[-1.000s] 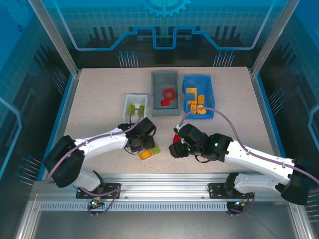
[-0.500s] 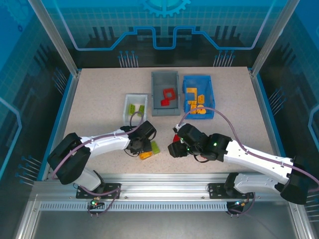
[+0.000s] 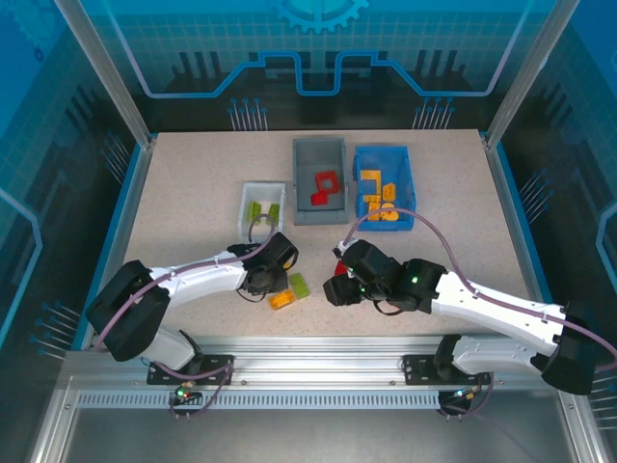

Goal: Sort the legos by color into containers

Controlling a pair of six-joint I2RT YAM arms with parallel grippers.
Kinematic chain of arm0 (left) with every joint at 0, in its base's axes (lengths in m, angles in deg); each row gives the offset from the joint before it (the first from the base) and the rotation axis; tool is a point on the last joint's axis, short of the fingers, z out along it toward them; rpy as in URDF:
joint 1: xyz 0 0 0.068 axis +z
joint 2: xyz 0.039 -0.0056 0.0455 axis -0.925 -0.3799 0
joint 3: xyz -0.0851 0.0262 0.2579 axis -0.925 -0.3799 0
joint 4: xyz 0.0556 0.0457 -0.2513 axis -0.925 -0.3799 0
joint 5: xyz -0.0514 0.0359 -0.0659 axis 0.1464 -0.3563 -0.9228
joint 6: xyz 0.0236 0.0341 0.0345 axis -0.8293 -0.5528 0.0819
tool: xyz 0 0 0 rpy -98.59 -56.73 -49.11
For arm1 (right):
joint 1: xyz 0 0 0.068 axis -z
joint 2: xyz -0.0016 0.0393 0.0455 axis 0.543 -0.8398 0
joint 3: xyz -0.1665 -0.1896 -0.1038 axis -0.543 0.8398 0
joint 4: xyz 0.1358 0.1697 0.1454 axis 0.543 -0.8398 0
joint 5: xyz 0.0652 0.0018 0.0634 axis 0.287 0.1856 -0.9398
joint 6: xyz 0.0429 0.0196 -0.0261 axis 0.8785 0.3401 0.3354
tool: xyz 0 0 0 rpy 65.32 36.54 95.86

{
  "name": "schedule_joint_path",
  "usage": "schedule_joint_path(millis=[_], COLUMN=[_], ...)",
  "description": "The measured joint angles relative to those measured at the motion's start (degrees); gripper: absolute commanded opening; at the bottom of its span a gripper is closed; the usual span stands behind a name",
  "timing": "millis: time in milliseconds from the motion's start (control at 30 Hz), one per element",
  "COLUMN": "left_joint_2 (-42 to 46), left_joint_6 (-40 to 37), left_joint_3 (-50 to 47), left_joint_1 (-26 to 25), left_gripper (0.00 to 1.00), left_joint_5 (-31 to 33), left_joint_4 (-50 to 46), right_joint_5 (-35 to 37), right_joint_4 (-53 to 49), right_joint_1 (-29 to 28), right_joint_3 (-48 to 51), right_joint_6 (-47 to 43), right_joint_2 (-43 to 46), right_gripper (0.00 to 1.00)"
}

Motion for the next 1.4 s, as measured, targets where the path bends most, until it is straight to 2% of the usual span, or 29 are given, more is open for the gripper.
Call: schedule_joint_path(millis=[67, 300, 367, 433, 733, 1100, 1400], left_joint_2=[0.00, 4.24, 6.84, 7.87, 0.81, -2.69, 0.55], left_joint_6=[-0.42, -1.38, -1.31, -0.72, -0.61, -1.25, -1.27], left_joint_3=[0.00, 0.02, 0.20, 1.03, 3.72, 4.57, 5.40], left_joint_1=[0.02, 0.02, 0.02, 0.04, 3.48, 4.15, 3.43], left_gripper=[0.26, 0.51, 0.61, 0.65, 0.65, 0.57, 0.64], left_joint_5=[0.39, 0.90, 1.01, 1.07, 0.28, -2.16, -1.38], left_joint_4=[0.00, -2.58, -3.63, -4.92, -5.90, -1.77, -4.90], right_joint_5=[0.00, 0.02, 0.00, 0.00, 0.00, 0.02, -0.02], right_joint_4=[0.09, 0.11, 0.11, 0.15, 0.50, 0.50, 1.14], right_joint_1=[-0.17, -0.20, -0.20, -0.20, -0.20, -0.20, -0.20], right_joint_3=[0.00, 0.00, 0.00, 0.00, -0.04, -0.04, -0.04], right_joint_6=[0.00, 0.00, -0.02, 0.00, -0.02, 0.00, -0.02], right_joint_2=[0.02, -0.24, -0.57, -0.83, -1.01, -0.90, -1.46], right_gripper=[0.57, 0.57, 0.56, 0.56, 0.56, 0.56, 0.56])
